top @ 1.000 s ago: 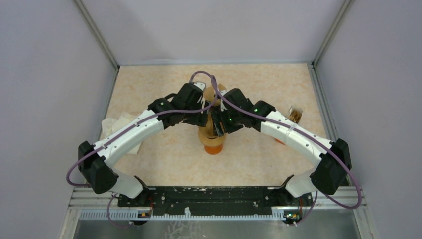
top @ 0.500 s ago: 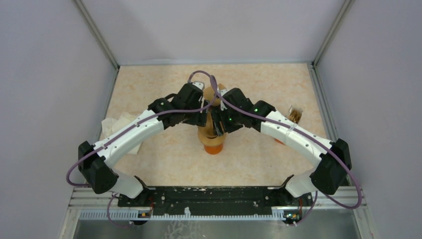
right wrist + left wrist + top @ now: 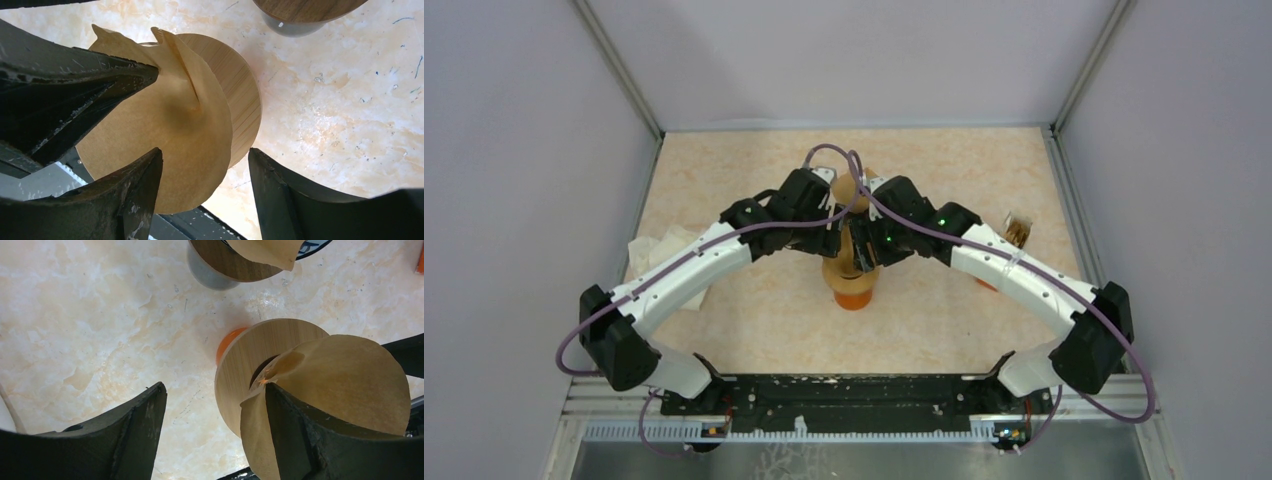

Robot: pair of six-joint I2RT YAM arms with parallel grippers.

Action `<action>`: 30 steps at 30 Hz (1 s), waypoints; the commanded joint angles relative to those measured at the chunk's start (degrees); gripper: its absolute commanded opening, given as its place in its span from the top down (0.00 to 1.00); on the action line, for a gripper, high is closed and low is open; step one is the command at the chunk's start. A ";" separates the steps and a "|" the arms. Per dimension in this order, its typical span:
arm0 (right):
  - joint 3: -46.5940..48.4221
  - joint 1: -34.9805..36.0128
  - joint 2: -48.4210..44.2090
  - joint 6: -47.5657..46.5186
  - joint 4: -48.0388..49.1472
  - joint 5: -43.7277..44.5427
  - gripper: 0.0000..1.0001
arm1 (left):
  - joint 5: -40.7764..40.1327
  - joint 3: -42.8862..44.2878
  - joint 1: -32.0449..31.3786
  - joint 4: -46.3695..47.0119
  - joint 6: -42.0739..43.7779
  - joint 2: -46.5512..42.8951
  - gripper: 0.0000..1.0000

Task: Place the coffee filter in the dripper
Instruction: Place the coffee filter in the coffee dripper.

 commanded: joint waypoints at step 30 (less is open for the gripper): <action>-0.95 -0.34 -2.74 0.60 0.87 -0.88 0.35 | -0.69 -0.13 0.21 1.27 1.28 -1.34 0.20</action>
